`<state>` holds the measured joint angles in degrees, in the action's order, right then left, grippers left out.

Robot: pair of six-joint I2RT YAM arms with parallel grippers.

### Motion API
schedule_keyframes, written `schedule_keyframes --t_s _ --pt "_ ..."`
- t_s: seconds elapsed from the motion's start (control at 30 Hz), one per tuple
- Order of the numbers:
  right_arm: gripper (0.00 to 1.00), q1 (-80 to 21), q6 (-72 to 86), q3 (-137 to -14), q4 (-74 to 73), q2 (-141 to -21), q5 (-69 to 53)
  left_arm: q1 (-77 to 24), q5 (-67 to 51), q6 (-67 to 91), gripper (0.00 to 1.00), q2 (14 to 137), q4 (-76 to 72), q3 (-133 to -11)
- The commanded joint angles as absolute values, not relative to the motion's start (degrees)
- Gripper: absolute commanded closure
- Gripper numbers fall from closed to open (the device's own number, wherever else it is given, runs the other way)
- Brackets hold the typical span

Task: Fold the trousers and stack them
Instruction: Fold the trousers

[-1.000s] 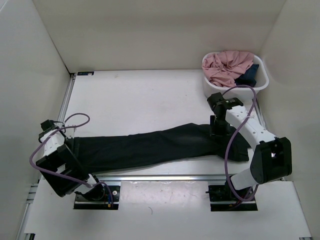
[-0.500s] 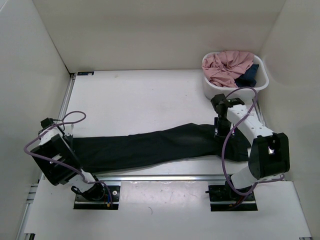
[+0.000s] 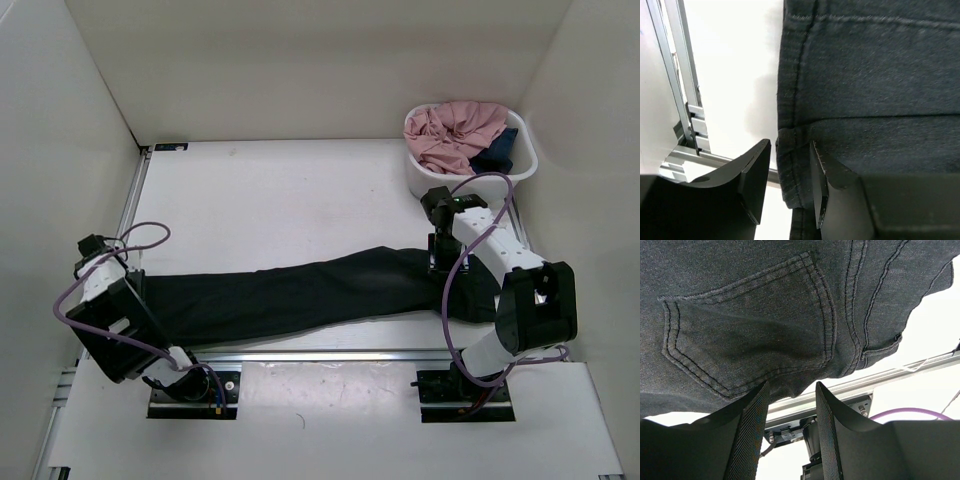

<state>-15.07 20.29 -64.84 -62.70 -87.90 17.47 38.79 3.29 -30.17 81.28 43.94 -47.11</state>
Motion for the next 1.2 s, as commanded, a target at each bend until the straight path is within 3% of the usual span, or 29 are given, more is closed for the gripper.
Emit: schedule_keyframes --t_s 0.0,0.07,0.2,0.73,1.17 --pt "0.53 -14.9 19.2 -66.8 -63.2 -88.1 18.2 39.4 4.7 -30.8 0.51 80.3 45.0 -46.1" --pt "0.53 -14.9 19.2 -66.8 -63.2 -87.5 18.8 39.9 4.1 -31.4 0.57 81.8 45.0 -46.1" --pt "0.53 -14.9 19.2 -66.8 -63.7 -87.5 19.3 39.9 3.6 -31.4 0.86 83.1 45.5 -46.1" --pt "0.54 -11.6 19.3 -64.4 -62.7 -88.1 21.1 40.4 -7.8 -33.1 0.86 74.4 47.6 -60.0" --pt "0.54 -8.4 19.3 -65.1 -62.1 -88.1 21.6 39.8 -13.6 -31.9 0.86 86.9 45.8 -67.1"
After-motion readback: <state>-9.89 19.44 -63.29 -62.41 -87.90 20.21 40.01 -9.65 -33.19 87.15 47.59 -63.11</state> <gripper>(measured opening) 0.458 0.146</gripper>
